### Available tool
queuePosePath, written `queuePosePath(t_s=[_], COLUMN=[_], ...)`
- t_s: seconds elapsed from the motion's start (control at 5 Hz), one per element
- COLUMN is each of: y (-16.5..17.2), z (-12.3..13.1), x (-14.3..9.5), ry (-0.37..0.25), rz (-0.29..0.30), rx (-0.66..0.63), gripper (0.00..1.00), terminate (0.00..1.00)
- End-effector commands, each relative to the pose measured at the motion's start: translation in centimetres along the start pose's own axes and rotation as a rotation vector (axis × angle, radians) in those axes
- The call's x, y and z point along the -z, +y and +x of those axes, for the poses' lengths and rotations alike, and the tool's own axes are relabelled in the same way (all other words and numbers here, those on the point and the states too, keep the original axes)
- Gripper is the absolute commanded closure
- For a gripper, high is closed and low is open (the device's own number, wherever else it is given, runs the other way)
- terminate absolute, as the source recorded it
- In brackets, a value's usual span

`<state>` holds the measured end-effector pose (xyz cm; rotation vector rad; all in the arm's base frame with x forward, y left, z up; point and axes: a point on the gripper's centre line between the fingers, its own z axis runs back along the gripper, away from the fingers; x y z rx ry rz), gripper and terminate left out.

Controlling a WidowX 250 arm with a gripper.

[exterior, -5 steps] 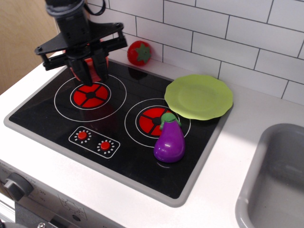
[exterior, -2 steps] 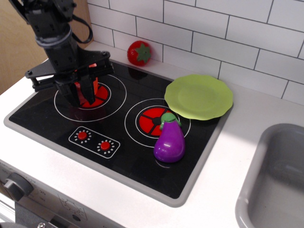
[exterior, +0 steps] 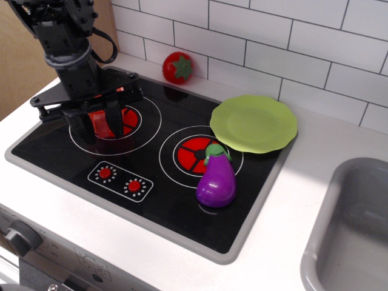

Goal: Take cup off plate

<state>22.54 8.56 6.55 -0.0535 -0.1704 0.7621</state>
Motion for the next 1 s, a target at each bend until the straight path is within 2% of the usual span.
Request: queuePosePath(t_s=[0.0,0.2,0.4,0.6,0.8], y=[-1.0,-1.4,-2.1,-2.1,-2.1], z=[2.3,2.4,2.4,2.4,2.4], x=[-4.3,-6.4,-7.6,-7.6,-7.6], ry=[-0.035,-0.039,-0.018,-0.018,-0.018], rz=[-0.019,-0.051,-0.072,-0.072,-0.072], rx=[-0.019,-0.019,0.042,0.042,0.042], gripper=[0.00,0.00,0.00,0.00,0.00], terminate=[0.00,0.00,0.00,0.00,1.00])
